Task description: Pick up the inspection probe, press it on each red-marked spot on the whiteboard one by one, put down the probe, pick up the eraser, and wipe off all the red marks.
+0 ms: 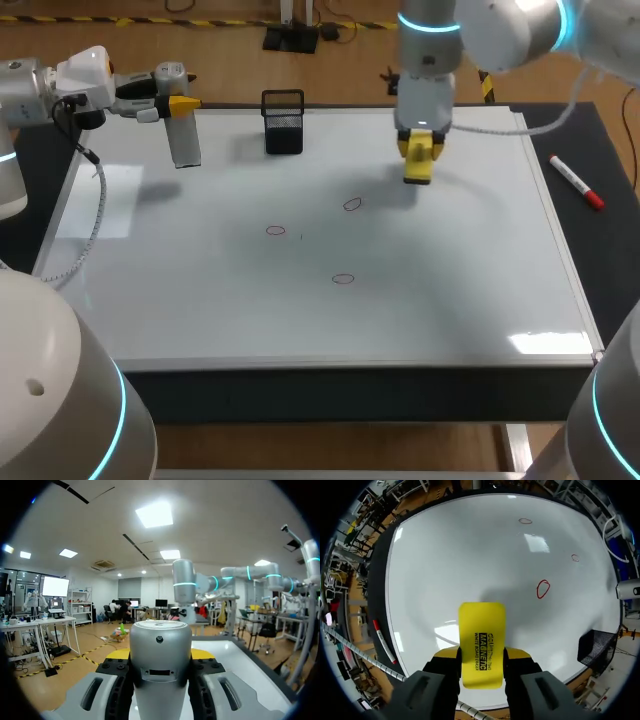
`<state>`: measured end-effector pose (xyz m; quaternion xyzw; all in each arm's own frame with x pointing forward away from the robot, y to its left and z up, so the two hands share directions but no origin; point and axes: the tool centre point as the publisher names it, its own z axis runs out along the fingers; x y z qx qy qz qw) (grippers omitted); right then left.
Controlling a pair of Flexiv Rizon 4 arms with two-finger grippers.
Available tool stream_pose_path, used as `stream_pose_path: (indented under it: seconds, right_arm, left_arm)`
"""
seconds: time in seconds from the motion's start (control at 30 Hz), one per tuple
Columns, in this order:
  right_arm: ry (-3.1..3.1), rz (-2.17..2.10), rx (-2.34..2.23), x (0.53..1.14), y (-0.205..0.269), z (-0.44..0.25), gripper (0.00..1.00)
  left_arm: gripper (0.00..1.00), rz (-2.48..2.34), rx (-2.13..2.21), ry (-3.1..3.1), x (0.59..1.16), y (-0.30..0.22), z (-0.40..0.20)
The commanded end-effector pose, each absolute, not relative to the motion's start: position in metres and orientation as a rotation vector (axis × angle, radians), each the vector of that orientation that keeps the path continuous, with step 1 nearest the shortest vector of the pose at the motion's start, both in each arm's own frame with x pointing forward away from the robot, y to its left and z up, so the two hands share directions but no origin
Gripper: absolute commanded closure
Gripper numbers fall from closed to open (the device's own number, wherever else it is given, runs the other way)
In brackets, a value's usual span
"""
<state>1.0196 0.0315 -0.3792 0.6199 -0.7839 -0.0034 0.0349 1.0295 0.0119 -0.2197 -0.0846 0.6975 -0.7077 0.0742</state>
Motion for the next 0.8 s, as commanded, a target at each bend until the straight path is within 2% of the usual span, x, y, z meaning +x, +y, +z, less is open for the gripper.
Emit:
stream_pose_path:
  seconds: [0.03,0.47,0.8]
  right_arm:
    - [-2.456,0.025,1.901,1.002,0.003,-0.375,1.0]
    - [-2.562,-0.013,1.729,0.984,-0.056,-0.382,1.0]
    - [-2.564,-0.028,1.693,0.98,-0.063,-0.386,1.0]
  left_arm:
    - [1.0,-2.121,-0.256,2.093,1.029,0.011,-0.218]
    - [1.0,-2.121,-0.256,2.093,1.029,0.011,-0.218]
    - [1.0,-2.121,-0.256,2.093,1.029,0.011,-0.218]
